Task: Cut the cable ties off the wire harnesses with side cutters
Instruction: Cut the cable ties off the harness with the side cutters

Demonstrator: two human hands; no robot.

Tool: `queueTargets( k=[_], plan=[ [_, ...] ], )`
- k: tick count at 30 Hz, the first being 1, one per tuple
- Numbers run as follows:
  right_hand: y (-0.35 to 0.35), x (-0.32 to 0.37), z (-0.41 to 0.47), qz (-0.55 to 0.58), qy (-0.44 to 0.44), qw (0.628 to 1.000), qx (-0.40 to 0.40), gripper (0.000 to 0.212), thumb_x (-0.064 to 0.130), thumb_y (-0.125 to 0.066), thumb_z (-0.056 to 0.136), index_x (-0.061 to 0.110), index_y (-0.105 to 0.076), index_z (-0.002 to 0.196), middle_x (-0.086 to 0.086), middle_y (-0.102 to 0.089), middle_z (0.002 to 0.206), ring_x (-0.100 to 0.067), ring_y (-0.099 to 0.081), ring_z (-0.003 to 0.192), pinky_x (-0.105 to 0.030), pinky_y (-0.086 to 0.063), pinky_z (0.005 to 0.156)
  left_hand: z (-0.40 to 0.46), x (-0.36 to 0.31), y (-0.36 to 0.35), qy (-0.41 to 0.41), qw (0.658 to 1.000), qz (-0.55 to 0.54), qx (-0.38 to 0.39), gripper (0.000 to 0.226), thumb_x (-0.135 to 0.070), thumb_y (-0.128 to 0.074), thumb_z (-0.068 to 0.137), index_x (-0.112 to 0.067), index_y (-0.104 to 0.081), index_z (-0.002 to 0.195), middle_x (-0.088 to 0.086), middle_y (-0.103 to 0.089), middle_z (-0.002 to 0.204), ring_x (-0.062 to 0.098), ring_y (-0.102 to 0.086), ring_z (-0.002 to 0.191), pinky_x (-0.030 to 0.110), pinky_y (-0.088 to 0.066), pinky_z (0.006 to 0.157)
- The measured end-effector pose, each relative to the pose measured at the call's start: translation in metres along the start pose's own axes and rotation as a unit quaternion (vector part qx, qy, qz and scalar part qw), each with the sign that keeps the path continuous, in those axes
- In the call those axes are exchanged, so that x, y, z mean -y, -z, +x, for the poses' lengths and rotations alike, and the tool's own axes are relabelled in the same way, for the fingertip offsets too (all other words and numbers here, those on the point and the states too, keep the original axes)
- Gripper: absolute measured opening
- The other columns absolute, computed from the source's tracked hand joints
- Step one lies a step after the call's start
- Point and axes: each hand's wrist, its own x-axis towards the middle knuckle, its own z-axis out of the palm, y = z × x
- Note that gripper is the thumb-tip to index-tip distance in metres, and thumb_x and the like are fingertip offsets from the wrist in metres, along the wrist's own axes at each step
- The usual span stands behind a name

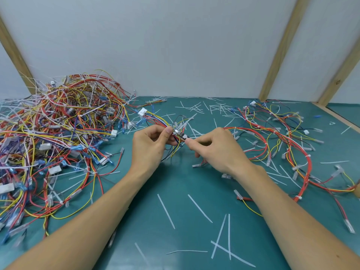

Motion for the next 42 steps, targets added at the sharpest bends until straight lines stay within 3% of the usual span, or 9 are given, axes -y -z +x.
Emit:
queueTargets(
  k=[5, 10, 15, 24, 29, 33, 38, 42],
  plan=[
    [-0.0002, -0.0004, 0.0015, 0.004, -0.007, 1.000, 0.010, 0.069, 0.071, -0.052, 0.085, 0.004, -0.070, 0.077, -0.022, -0.062, 0.073, -0.011, -0.037, 0.053, -0.040, -0.048, 0.057, 0.0007, 0.0012, -0.0002, 0.001, 1.000, -0.007, 0.001, 0.022, -0.014, -0.065, 0.097, -0.014, -0.069, 0.076, -0.001, -0.075, 0.070, 0.014, -0.074, 0.065, 0.011, -0.048, 0.057],
    [0.0001, -0.0001, 0.0016, 0.011, -0.011, 1.000, 0.010, 0.066, 0.070, -0.054, 0.085, 0.007, -0.073, 0.077, -0.017, -0.066, 0.069, -0.013, -0.041, 0.052, -0.041, -0.051, 0.060, 0.0010, 0.0024, 0.0002, -0.001, 1.000, -0.004, 0.001, 0.022, -0.015, -0.065, 0.097, -0.014, -0.070, 0.076, 0.000, -0.075, 0.071, 0.015, -0.075, 0.066, 0.012, -0.048, 0.057],
    [0.0023, 0.0020, -0.0001, 0.018, -0.013, 1.000, 0.012, 0.060, 0.071, -0.054, 0.084, 0.017, -0.077, 0.073, -0.007, -0.069, 0.063, -0.029, -0.055, 0.058, -0.039, -0.054, 0.060, 0.0012, 0.0030, 0.0002, 0.001, 1.000, -0.001, 0.003, 0.022, -0.015, -0.064, 0.098, -0.014, -0.069, 0.077, 0.000, -0.076, 0.072, 0.016, -0.075, 0.066, 0.012, -0.049, 0.057],
    [0.0025, 0.0031, 0.0003, 0.022, -0.018, 0.999, 0.018, 0.064, 0.074, -0.052, 0.080, 0.017, -0.078, 0.073, -0.007, -0.069, 0.062, -0.030, -0.059, 0.063, -0.039, -0.055, 0.061, 0.0015, 0.0039, 0.0002, 0.002, 1.000, 0.001, 0.002, 0.021, -0.016, -0.064, 0.098, -0.014, -0.070, 0.078, 0.000, -0.076, 0.072, 0.016, -0.075, 0.067, 0.013, -0.049, 0.058],
    [0.0016, 0.0022, 0.0014, 0.016, -0.015, 1.000, 0.016, 0.064, 0.075, -0.051, 0.079, 0.018, -0.077, 0.072, -0.003, -0.069, 0.060, -0.022, -0.052, 0.052, -0.036, -0.051, 0.058, 0.0008, 0.0036, -0.0002, 0.001, 1.000, 0.002, 0.004, 0.021, -0.014, -0.064, 0.098, -0.011, -0.069, 0.078, -0.001, -0.075, 0.071, 0.014, -0.075, 0.066, 0.013, -0.049, 0.058],
    [0.0019, 0.0006, 0.0012, 0.023, -0.016, 0.999, 0.016, 0.066, 0.076, -0.051, 0.078, 0.016, -0.077, 0.073, -0.003, -0.069, 0.061, -0.029, -0.058, 0.061, -0.038, -0.054, 0.060, 0.0005, 0.0027, -0.0004, 0.000, 1.000, 0.001, 0.005, 0.021, -0.014, -0.064, 0.098, -0.010, -0.069, 0.078, 0.000, -0.075, 0.071, 0.014, -0.074, 0.066, 0.012, -0.049, 0.058],
    [0.0009, 0.0003, 0.0016, 0.064, -0.021, 0.998, -0.001, 0.050, 0.064, -0.059, 0.088, 0.022, -0.076, 0.066, 0.000, -0.070, 0.060, -0.027, -0.063, 0.054, -0.035, -0.053, 0.055, 0.0015, -0.0002, -0.0008, -0.007, 1.000, 0.004, 0.000, 0.022, -0.015, -0.063, 0.098, -0.013, -0.068, 0.077, 0.000, -0.075, 0.072, 0.015, -0.075, 0.069, 0.013, -0.048, 0.059],
    [0.0026, 0.0031, 0.0055, 0.149, -0.059, 0.983, -0.088, 0.045, 0.051, -0.060, 0.098, 0.018, -0.072, 0.069, 0.003, -0.072, 0.064, -0.018, -0.064, 0.049, -0.035, -0.053, 0.054, 0.0032, -0.0010, 0.0000, 0.012, 1.000, 0.016, -0.022, 0.024, -0.013, -0.062, 0.097, -0.013, -0.066, 0.073, -0.001, -0.075, 0.069, 0.015, -0.075, 0.070, 0.018, -0.051, 0.055]
  ],
)
